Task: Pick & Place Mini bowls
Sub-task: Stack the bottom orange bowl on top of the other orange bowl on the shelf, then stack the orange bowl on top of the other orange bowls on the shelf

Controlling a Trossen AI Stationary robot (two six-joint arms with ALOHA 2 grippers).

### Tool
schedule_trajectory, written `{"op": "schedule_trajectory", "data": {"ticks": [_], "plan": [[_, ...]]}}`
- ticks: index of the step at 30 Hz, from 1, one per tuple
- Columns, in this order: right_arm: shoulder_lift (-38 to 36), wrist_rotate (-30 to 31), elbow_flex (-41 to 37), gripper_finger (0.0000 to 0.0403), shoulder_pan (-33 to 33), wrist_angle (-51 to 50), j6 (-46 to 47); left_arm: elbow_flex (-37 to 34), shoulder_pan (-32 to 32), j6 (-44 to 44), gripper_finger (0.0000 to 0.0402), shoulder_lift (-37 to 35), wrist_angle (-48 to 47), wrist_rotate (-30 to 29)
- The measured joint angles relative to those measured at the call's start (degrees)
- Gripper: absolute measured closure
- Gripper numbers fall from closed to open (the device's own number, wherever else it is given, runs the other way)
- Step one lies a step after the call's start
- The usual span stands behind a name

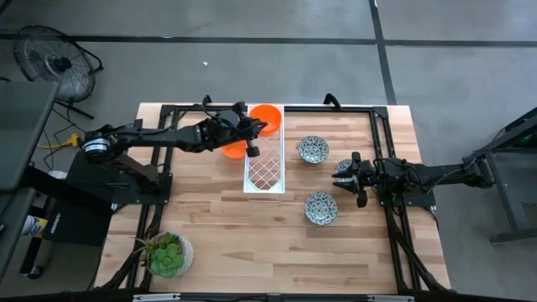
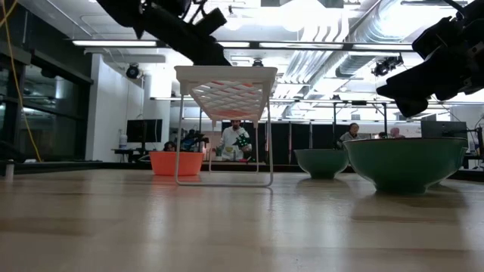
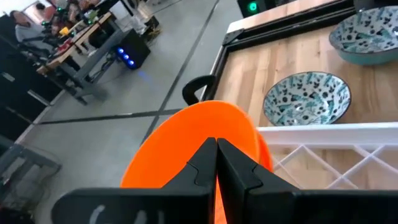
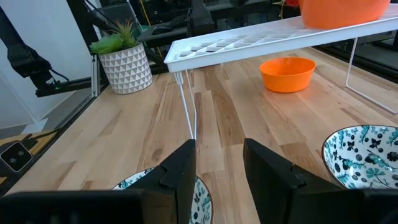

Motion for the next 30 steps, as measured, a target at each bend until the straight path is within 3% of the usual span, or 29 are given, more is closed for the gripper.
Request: {"op": "schedule_trajectory", "data": {"ticks": [15, 19, 25, 30], "plan": [[0.0, 0.0, 0.0, 0.0281, 0.0, 0.0, 0.0, 0.0, 0.0, 1.8, 0.0396, 0.9, 0.1, -0.3], [0.0, 0.0, 0.0, 0.0281, 0.0, 0.0, 0.0, 0.0, 0.0, 4.7, 0.0396, -2.7, -2.0, -1.0], [0.0, 0.0, 0.0, 0.0281, 0.0, 0.0, 0.0, 0.1, 0.0, 11.5, 0.0396, -9.9, -12.3, -5.2], [0.0, 0.0, 0.0, 0.0281, 0.0, 0.0, 0.0, 0.1, 1.5, 19.9, 0.0396, -14.2, -27.4, -0.2]]}}
